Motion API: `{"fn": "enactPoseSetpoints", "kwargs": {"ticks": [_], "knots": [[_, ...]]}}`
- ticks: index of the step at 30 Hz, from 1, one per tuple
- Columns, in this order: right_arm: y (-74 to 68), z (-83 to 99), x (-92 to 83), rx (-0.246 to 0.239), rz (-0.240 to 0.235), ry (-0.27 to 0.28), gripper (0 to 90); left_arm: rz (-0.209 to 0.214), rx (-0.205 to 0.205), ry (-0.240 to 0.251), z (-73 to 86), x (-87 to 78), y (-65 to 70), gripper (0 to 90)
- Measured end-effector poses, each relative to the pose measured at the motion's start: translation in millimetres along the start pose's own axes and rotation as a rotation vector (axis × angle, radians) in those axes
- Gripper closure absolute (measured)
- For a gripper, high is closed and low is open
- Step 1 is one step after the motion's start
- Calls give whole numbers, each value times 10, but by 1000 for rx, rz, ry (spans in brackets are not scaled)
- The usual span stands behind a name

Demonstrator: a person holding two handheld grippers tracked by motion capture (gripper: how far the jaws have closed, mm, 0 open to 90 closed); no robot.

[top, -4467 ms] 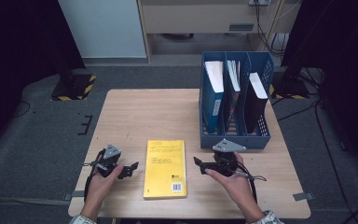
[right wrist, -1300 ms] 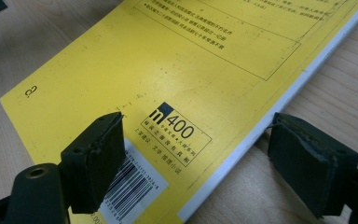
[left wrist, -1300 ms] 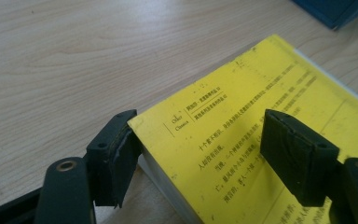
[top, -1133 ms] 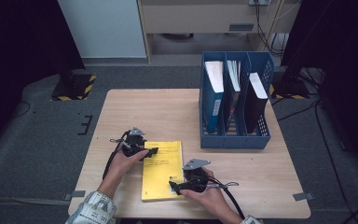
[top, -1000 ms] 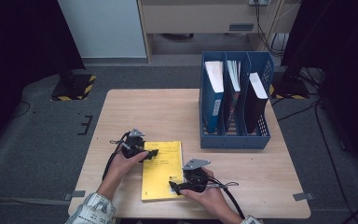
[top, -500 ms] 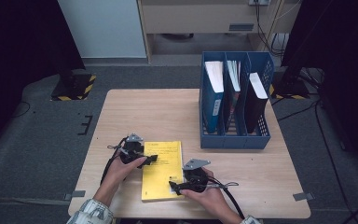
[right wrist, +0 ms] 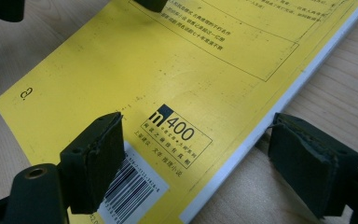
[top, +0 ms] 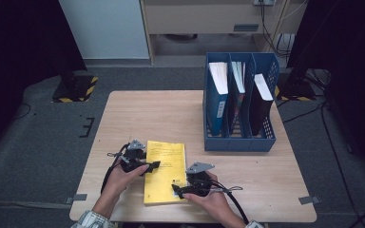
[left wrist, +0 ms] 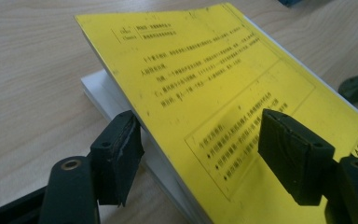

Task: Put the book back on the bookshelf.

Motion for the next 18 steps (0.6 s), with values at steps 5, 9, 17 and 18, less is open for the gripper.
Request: {"fn": "enactPoseSetpoints", "kwargs": {"ticks": [5, 9, 17, 18], "knots": [[1, -1, 1, -1, 1, 2, 184, 58, -9, -10, 115, -45, 92, 332], [1, -1, 1, -1, 1, 2, 184, 49, -14, 3, 135, -69, 128, 348], [-7, -2, 11, -4, 3, 1, 167, 54, -5, 28, 144, -128, 236, 377], [-13, -2, 14, -1, 4, -1, 161, 44, -3, 28, 142, -118, 232, 384]]}}
Point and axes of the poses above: each handheld gripper's, and its own axes: x roughly forward along the jaws, z roughly out of its underside, y roughly to its right, the point moved 8 cm from there along x, roughly forward along the jaws, and after that the axes turned 7 degrees about -z, right-handed, at the moved point
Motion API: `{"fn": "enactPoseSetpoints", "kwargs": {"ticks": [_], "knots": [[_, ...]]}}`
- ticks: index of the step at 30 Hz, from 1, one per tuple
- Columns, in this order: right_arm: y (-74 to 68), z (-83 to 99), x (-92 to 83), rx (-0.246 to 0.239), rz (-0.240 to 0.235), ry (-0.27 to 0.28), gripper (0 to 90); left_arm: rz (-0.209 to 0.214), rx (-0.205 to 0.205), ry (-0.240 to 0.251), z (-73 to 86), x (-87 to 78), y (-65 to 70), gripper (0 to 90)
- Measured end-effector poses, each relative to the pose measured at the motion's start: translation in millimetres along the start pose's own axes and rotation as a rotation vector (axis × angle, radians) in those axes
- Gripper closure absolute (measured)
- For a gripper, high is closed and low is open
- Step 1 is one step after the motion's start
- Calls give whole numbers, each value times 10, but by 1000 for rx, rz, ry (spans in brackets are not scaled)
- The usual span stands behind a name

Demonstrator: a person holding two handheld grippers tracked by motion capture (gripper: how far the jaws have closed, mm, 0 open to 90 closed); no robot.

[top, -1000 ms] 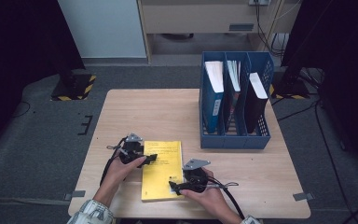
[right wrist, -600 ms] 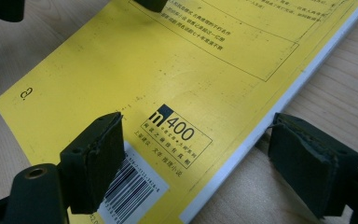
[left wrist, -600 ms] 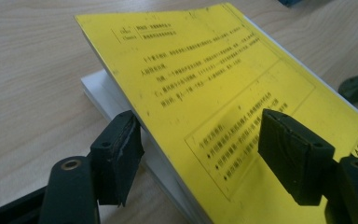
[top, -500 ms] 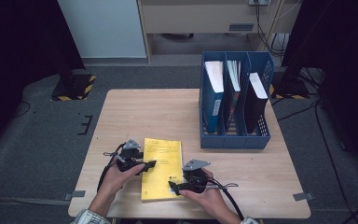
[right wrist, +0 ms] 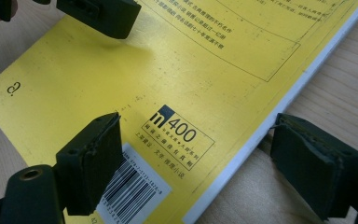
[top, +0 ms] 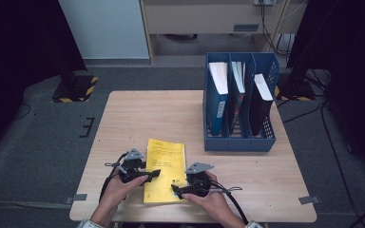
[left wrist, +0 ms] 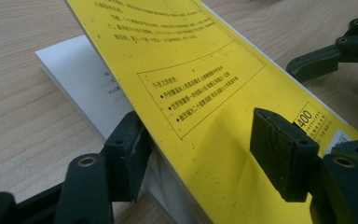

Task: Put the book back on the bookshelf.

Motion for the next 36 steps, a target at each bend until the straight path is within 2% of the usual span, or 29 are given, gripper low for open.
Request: {"fn": "enactPoseSetpoints", "kwargs": {"ticks": [3, 6, 8, 10, 14, 17, 20, 22, 27, 30, 32, 36], "knots": [[-6, -3, 1, 6, -1, -9, 156, 3, -8, -4, -1, 43, -20, 423], [-9, -4, 8, -2, -1, -17, 138, 26, -12, 20, -58, 90, 3, 477], [-13, -7, 18, -3, 4, -13, 125, 33, 1, 25, -104, 133, 25, 516], [-19, -5, 20, -5, 3, -14, 122, 28, 18, 16, -109, 168, 43, 515], [-22, -5, 22, -9, 3, -16, 119, 37, -7, 18, -82, 154, 35, 512], [-39, -5, 31, -8, 4, -11, 117, 56, -13, 8, -23, 122, 73, 468], [-66, 2, 34, -12, 0, -18, 116, 51, -17, 5, 35, 93, 96, 419], [-87, 4, 44, -9, 1, -15, 111, 44, -16, 0, 46, 96, 93, 420], [-90, 4, 47, -12, 4, -21, 107, 57, -47, 19, -2, 146, 68, 542], [-93, 4, 55, -17, 4, -24, 88, 69, -49, 16, -20, 175, 57, 575], [-94, 4, 62, -24, 4, -27, 75, 73, -47, 14, -36, 184, 53, 583], [-95, -1, 78, -24, 9, -25, 56, 69, -13, 13, -82, 202, 40, 605]]}}
Point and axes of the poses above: each handheld gripper's, and its own axes: x roughly forward along the jaws, z roughly out of its underside, y roughly to its right, the point moved 8 cm from there along x, roughly forward along the jaws, and after that the axes turned 7 degrees about -z, right-handed, at the moved point
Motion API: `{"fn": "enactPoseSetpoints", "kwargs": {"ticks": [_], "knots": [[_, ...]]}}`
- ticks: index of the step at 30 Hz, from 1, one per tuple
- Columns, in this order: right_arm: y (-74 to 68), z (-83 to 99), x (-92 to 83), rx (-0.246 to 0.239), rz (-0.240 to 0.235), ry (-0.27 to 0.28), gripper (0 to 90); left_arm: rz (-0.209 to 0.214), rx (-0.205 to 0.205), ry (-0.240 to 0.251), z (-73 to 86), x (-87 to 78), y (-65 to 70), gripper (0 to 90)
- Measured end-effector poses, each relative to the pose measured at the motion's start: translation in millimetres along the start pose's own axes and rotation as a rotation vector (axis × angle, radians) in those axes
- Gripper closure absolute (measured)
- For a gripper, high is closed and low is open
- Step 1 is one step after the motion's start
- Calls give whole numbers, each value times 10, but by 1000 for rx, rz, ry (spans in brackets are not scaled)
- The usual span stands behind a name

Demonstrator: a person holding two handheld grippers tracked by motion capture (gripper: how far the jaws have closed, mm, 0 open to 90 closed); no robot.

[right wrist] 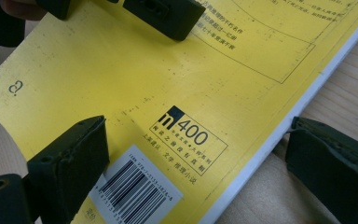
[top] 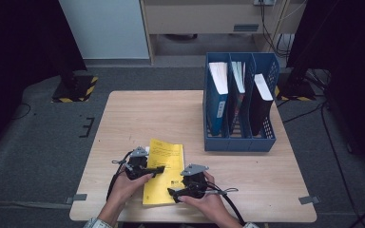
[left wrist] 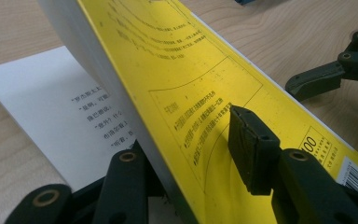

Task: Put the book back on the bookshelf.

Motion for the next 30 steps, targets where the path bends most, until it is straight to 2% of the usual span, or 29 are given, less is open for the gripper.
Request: {"fn": "enactPoseSetpoints", "kwargs": {"ticks": [9, 12, 15, 19, 20, 25, 28, 30], "knots": [[87, -52, 35, 12, 12, 3, 48, 21, 17, -2, -119, 97, -82, 624], [126, -79, 52, 16, 21, 7, 49, 17, 16, 3, -172, 134, -109, 646], [175, -119, 80, 27, 33, 12, 50, -6, 24, 8, -233, 174, -140, 655], [238, -162, 104, 29, 31, 15, 56, -7, 32, 8, -238, 151, -142, 648], [238, -166, 108, 28, 26, 12, 56, -9, 27, 9, -236, 149, -150, 640], [253, -176, 116, 14, 16, 8, 56, -14, 18, -12, -180, 151, -170, 482], [256, -180, 118, 12, 9, 8, 55, -5, 40, -30, -143, 133, -144, 407], [258, -179, 118, 11, 3, 4, 55, 7, 52, -28, -134, 121, -128, 390]]}}
Point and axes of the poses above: each handheld gripper's, and its own axes: x roughly forward along the jaws, z roughly out of its underside, y roughly to its right, the point moved 8 cm from there along x, roughly forward along the jaws, and after that the axes turned 7 degrees about -z, right-handed, at the moved point
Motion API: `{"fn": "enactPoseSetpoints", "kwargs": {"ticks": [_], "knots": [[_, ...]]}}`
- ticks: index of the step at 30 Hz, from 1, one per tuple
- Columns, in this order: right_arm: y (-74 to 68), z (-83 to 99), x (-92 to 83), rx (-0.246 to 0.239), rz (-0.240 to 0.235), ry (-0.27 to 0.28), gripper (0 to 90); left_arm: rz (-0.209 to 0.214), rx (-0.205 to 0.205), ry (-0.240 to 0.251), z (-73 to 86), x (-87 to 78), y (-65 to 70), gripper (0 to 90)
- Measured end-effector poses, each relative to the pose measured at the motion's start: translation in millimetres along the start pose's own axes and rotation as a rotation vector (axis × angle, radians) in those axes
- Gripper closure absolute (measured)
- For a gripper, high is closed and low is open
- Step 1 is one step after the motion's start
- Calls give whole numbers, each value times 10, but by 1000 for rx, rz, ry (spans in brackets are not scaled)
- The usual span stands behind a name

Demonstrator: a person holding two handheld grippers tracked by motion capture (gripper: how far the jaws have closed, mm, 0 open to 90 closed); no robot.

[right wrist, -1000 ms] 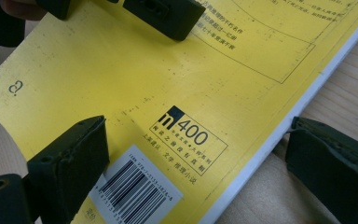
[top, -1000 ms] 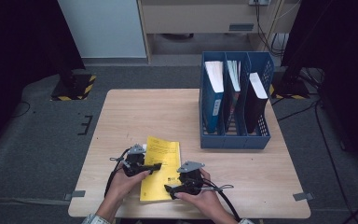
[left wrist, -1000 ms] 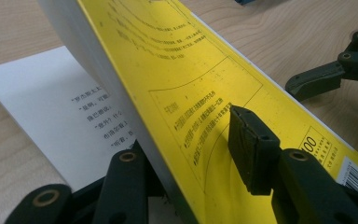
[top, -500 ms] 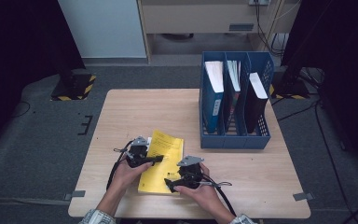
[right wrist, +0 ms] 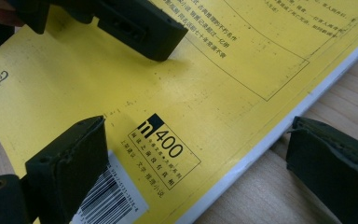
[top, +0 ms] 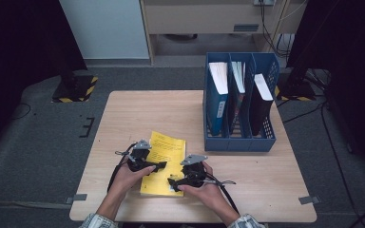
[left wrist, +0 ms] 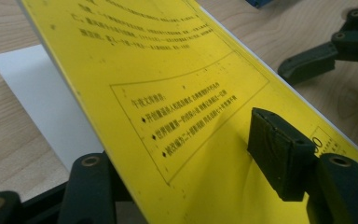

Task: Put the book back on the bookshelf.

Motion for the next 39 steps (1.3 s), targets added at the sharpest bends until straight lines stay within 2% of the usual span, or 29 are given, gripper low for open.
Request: {"fn": "enactPoseSetpoints", "kwargs": {"ticks": [1, 4, 6, 9, 13, 16, 18, 20, 22, 29, 34, 37, 39], "knots": [[5, -4, 2, -1, -2, 3, 55, -5, -3, 8, -10, -6, -2, 402], [20, -16, 7, 2, -1, 7, 55, -20, -3, 50, -58, -33, -9, 541], [22, -19, 8, 8, -4, 7, 55, -26, -1, 61, -67, -53, -12, 632], [32, -20, 5, 3, -11, 5, 54, -32, 4, 76, -81, -67, 0, 703], [63, -44, 8, 25, -21, 18, 58, -28, -7, 89, -102, -90, 11, 753], [91, -49, 8, 7, -15, 13, 66, -28, -8, 101, -122, -112, 28, 770], [94, -54, 6, 23, -17, 17, 66, -22, -13, 116, -139, -135, 36, 779], [102, -60, 3, 36, -30, 23, 59, -13, -17, 147, -174, -175, 48, 792], [112, -71, 2, 54, -52, 34, 50, -16, -2, 168, -204, -216, 64, 798], [107, -115, 43, 60, -121, 39, 40, 7, -8, 200, -224, -296, 81, 807], [104, -134, 69, 53, -131, 36, 49, 3, -16, 186, -188, -285, 27, 791], [119, -136, 63, 55, -124, 39, 79, -37, -11, 151, -137, -253, -34, 737], [128, -138, 58, 57, -120, 41, 95, -31, -29, 137, -100, -228, -71, 693]]}}
Point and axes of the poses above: each handheld gripper's, and its own axes: x roughly forward along the jaws, z roughly out of its underside, y roughly to its right, the point moved 8 cm from there along x, roughly forward along the jaws, and after that the axes turned 7 degrees about -z, right-handed, at the moved point
